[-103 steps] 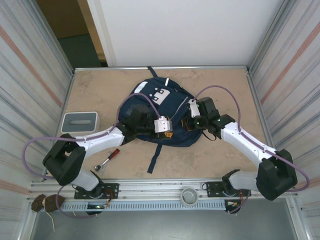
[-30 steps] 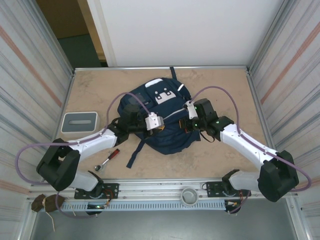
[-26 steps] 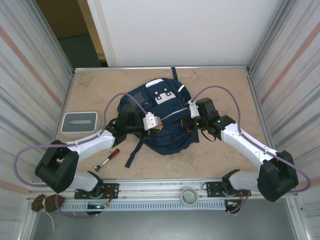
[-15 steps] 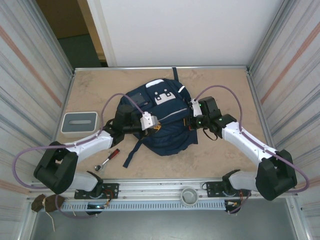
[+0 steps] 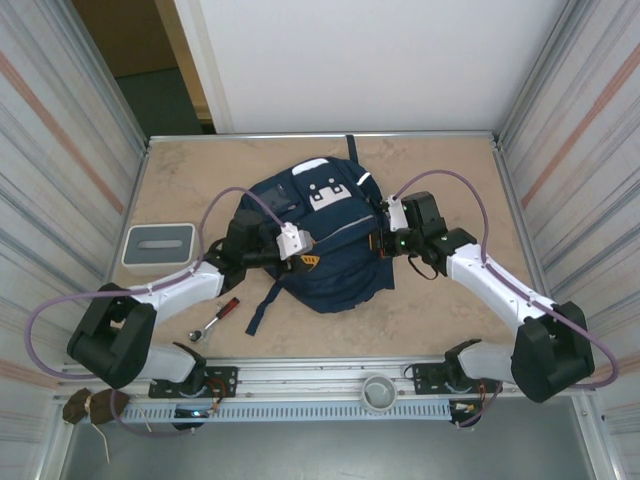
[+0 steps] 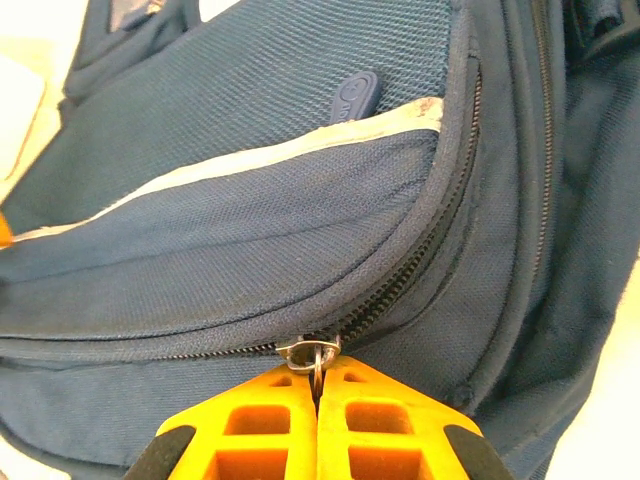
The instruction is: Pack books, pencil case, and school supplies into a backpack
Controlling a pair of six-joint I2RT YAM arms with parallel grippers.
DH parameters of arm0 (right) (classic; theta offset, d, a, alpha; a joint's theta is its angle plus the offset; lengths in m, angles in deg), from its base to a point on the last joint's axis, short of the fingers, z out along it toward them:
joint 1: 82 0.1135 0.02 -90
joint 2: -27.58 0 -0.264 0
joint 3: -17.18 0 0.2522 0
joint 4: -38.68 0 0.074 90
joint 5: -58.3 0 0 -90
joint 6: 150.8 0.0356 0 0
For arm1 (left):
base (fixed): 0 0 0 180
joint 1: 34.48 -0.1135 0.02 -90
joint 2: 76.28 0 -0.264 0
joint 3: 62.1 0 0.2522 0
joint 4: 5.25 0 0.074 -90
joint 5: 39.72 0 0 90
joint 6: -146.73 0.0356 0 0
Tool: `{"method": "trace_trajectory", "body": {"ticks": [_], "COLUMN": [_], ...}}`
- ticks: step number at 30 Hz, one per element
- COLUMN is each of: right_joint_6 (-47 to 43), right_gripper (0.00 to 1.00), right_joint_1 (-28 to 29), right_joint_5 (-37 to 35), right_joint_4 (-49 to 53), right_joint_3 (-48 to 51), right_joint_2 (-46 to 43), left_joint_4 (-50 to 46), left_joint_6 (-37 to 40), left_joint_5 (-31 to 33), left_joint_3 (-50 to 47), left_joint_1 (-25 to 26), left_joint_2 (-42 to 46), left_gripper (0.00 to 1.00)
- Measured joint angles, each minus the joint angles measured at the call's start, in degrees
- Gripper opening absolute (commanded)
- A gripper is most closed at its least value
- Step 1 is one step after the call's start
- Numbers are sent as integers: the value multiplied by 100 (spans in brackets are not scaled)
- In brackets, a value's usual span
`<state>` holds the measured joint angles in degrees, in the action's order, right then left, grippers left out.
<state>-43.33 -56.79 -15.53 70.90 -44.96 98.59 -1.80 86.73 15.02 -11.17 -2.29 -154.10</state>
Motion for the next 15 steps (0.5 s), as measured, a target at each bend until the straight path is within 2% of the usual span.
{"method": "trace_trajectory", "body": {"ticks": [4, 9, 12, 15], "right_joint_6": [44, 140, 162, 162], "right_gripper": [0, 0, 0, 0], "right_joint_1": [203, 527, 728, 940], "right_joint_5": [-7, -33, -98, -149], "right_joint_4": [-20, -22, -35, -39], "right_joint_3": [61, 72, 72, 72], "right_joint_2": [-175, -258, -258, -258], "left_joint_4": [-155, -411, -533, -595], "left_joint_6": [79, 240, 352, 450], "left_joint_5": [365, 839, 1056, 1180], "left_joint_3": [11, 212, 352, 463], "left_joint_1": [264, 629, 798, 850], "left_joint_2": [240, 363, 328, 214], "left_gripper": [59, 63, 60, 51]}}
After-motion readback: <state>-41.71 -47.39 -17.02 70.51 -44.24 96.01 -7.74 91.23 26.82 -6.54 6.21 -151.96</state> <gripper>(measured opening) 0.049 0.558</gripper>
